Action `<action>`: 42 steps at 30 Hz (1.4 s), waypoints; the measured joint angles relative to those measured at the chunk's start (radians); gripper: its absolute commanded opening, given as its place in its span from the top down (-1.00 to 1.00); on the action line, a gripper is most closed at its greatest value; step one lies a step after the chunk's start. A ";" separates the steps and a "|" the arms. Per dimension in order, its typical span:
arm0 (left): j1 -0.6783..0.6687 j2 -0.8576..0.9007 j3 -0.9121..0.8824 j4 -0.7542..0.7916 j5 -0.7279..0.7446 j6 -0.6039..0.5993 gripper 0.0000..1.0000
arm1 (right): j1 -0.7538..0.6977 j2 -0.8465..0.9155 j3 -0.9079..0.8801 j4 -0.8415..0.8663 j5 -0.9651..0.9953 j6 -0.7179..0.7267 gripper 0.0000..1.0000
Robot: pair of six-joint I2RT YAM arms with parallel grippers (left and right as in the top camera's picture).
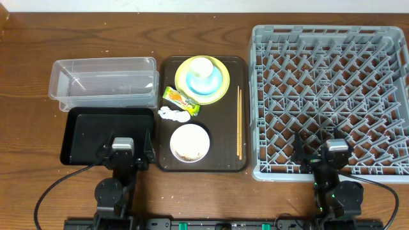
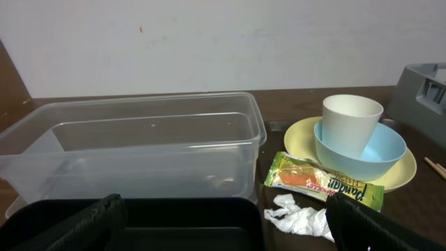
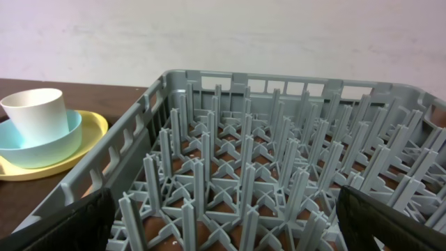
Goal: Sort waste into correct bins and load items into the dishwasher rack
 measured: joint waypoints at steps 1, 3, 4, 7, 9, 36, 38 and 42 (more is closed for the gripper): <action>0.000 0.000 0.000 0.003 0.000 -0.002 -0.87 | 0.000 0.000 0.000 0.000 0.000 0.000 -0.99; 0.000 0.000 0.000 0.010 0.011 -0.012 -0.87 | 0.000 0.000 0.000 0.000 0.000 0.000 -0.98; 0.000 0.000 -0.001 0.016 0.023 -0.019 -0.87 | 0.000 0.000 0.000 0.000 0.000 0.000 -0.98; 0.000 0.000 -0.001 0.022 0.086 -0.050 -0.87 | 0.000 0.000 0.000 0.000 0.000 0.000 -0.99; 0.000 0.000 -0.001 0.022 0.124 -0.090 -0.88 | 0.000 0.000 0.000 0.000 0.000 0.000 -0.99; 0.000 1.131 1.339 -1.113 0.478 -0.177 -0.88 | 0.000 0.000 0.000 0.000 0.000 0.000 -0.98; 0.000 1.183 1.340 -1.123 0.499 -0.177 -0.70 | 0.000 0.000 0.000 0.000 0.000 0.000 -0.98; 0.000 1.262 1.339 -1.142 0.525 -0.175 0.11 | 0.000 0.000 0.000 0.000 0.000 0.000 -0.99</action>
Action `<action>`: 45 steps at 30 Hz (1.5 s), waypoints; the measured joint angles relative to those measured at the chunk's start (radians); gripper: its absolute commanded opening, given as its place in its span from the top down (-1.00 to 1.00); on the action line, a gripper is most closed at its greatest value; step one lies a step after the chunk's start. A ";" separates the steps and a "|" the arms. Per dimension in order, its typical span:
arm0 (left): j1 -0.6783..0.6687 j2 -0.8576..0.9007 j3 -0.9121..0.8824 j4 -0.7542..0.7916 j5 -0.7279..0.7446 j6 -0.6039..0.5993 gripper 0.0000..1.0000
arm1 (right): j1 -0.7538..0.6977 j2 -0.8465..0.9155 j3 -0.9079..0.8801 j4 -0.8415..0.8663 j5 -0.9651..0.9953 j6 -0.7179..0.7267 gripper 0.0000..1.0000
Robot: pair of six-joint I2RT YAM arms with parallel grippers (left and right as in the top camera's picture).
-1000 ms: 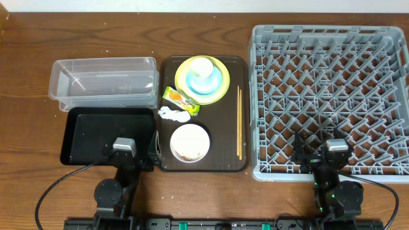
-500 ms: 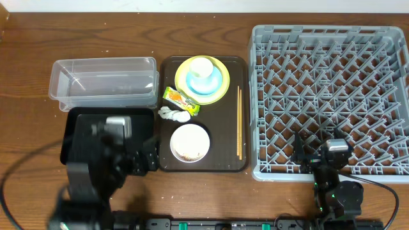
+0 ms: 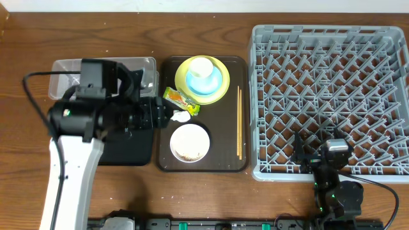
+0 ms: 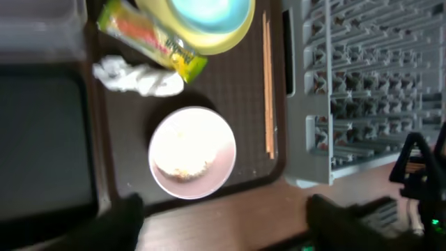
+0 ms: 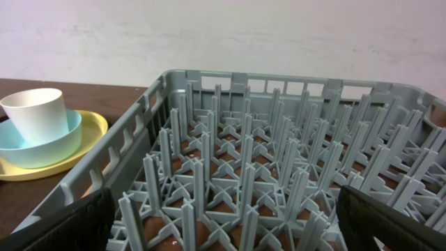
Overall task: Sort waste into correct bins and load items into the dishwasher rack
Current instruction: 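Move the left gripper to the crumpled white tissue and grasp it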
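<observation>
My left gripper (image 3: 165,114) stands open, raised over the bins' right edge, its fingers pointing at the crumpled white tissue (image 3: 177,115). From the left wrist the open gripper (image 4: 226,223) looks down on the tissue (image 4: 139,78), the green-orange wrapper (image 4: 150,40) and a white bowl (image 4: 191,153) with crumbs. A yellow plate (image 3: 220,86) bears a blue bowl and white cup (image 3: 202,69). Chopsticks (image 3: 239,121) lie at the tray's right. My right gripper (image 5: 223,233) rests open at the grey dishwasher rack's (image 3: 332,96) near edge.
All the items lie on a brown tray (image 3: 241,165). To its left are a clear plastic bin (image 3: 64,70) at the back and a black bin (image 3: 131,153) in front, both partly covered by my left arm. The rack fills the table's right side.
My left arm has risen from its rest at the black bin's near edge and now hangs above the bins, its open gripper by the tissue. The right arm has not moved.
</observation>
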 measured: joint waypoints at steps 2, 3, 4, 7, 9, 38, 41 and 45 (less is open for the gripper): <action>0.000 0.029 0.000 -0.018 0.005 -0.001 0.39 | 0.000 0.000 0.000 0.000 0.000 0.000 -0.98; 0.000 0.039 0.000 -0.027 0.007 -0.002 0.45 | 0.000 0.000 0.000 0.000 0.000 0.000 -0.99; 0.000 0.053 0.000 -0.040 0.012 0.003 0.50 | 0.000 0.000 0.000 0.000 0.000 0.000 -0.99; -0.001 0.080 -0.001 -0.050 0.019 0.003 0.63 | 0.000 0.000 0.000 0.000 0.000 0.000 -0.99; -0.001 0.092 -0.005 -0.051 0.018 0.001 0.63 | 0.000 0.000 0.000 0.000 0.000 0.000 -0.99; -0.270 0.265 -0.023 0.134 -0.473 -0.380 -0.14 | 0.000 0.000 0.000 0.000 0.000 0.000 -0.98; -0.270 0.315 -0.023 0.137 -0.478 -0.383 -0.14 | 0.000 0.000 0.000 0.000 0.000 0.000 -0.99; -0.270 0.395 -0.023 0.162 -0.481 -0.383 -0.15 | 0.000 0.000 0.000 0.000 0.000 0.000 -0.99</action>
